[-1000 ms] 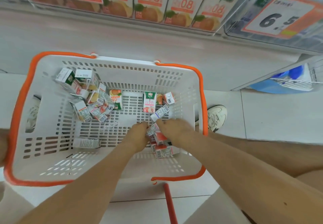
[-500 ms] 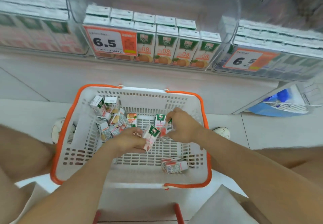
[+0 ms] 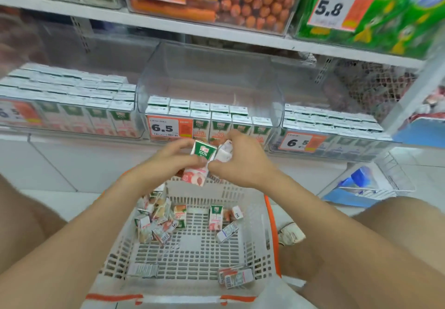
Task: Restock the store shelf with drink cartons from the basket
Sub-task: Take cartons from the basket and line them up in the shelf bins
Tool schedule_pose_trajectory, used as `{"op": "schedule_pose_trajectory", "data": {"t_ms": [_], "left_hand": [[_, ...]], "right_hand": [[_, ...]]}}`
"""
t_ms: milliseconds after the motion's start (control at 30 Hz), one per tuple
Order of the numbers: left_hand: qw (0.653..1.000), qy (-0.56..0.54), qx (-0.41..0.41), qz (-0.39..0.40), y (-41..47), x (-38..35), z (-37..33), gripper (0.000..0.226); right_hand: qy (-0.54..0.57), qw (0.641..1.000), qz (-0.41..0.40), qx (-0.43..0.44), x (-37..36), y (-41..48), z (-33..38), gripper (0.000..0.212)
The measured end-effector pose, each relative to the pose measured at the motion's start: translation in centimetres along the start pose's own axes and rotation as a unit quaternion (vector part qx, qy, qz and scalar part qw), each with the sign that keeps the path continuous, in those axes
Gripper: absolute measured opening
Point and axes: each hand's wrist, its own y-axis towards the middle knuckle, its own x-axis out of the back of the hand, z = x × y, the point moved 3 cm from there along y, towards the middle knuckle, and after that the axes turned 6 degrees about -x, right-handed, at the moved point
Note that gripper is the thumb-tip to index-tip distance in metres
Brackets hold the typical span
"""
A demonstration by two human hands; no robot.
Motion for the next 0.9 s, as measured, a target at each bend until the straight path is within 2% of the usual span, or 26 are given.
{"op": "schedule_pose_trajectory", "data": {"t_ms": [167,233,300,367,433,533,633,767,900], "left_hand": [[0.995,0.050,-0.071,-0.040,0.2,2.1,-5.8,0.032],[0.993,0.052,-0.083,-0.059,0.1,2.8,-6.9,0.033],[0.991,0.050,-0.099,-0.073,0.0,3.2,-7.4,0.037],[0.990,0.046,-0.110,-0.076,-0.1,3.4,-7.7,0.038],[0.989,0.049,-0.121,-0.066,-0.1,3.4,-8.0,0.033],[0.988,0.067,-0.127,-0.061,-0.3,4.2,-8.8,0.026],[0.984,0.094,-0.127,-0.083,-0.8,6.7,-9.5,0.021],[0.966,0.133,-0.140,-0.170,-1.5,12.0,-10.2,0.015],[0.918,0.241,-0.129,-0.288,-1.4,17.9,-10.2,0.017]], "right_hand": [[0.055,0.997,-0.062,-0.003,4.5,0.9,2.0,0.059],[0.083,0.993,-0.083,-0.015,5.3,1.4,2.0,0.055],[0.144,0.982,-0.120,-0.032,5.4,1.7,1.9,0.049],[0.224,0.963,-0.139,-0.060,4.9,2.0,1.8,0.053],[0.285,0.947,-0.131,-0.072,4.4,2.4,2.2,0.057],[0.299,0.946,-0.112,-0.056,4.2,2.9,3.4,0.060],[0.320,0.943,-0.088,-0.033,4.1,3.2,4.9,0.039],[0.346,0.936,-0.065,0.018,3.0,3.9,8.0,0.024],[0.291,0.946,-0.111,0.088,1.5,5.9,11.7,0.026]]}}
